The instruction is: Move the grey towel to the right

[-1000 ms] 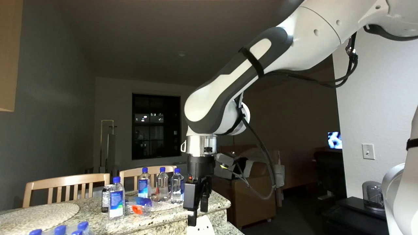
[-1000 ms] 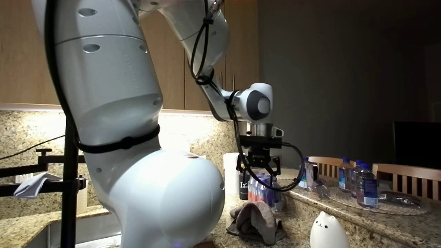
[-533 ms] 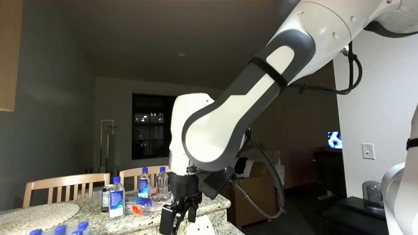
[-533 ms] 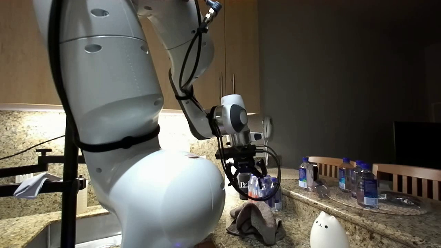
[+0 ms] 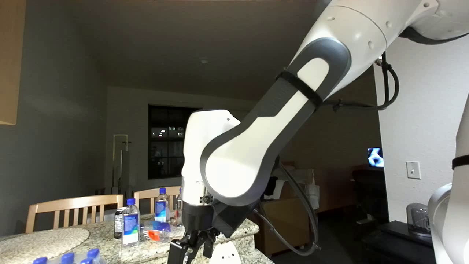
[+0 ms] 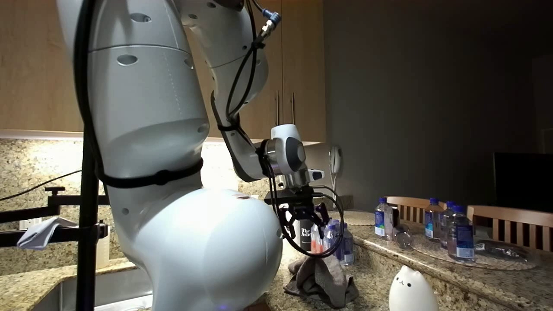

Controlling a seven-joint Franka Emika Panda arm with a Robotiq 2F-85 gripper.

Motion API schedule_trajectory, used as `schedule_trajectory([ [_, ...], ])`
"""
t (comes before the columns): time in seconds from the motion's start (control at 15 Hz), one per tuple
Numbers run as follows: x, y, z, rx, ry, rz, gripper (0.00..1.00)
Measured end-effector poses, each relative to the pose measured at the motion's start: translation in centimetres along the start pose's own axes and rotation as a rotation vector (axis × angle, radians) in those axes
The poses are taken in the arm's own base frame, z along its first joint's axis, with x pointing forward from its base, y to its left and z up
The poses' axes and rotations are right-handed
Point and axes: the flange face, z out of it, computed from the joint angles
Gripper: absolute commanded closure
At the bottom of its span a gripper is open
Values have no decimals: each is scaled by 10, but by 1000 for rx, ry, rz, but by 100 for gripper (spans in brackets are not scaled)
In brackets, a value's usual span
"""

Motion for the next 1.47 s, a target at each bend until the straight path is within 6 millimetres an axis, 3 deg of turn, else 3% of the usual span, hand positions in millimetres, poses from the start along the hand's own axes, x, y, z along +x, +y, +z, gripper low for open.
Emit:
schedule_trajectory([
  [0.33,2,-1,-2,3,16,-1,0],
  [0.67,24,-10,-4,30,158,-44,0],
  [1.07,49,-50,32,130,238,-198,0],
  [1.27,72,-67,47,168,298,-299,0],
  [1.47,98,-71,65,183,310,-387,0],
])
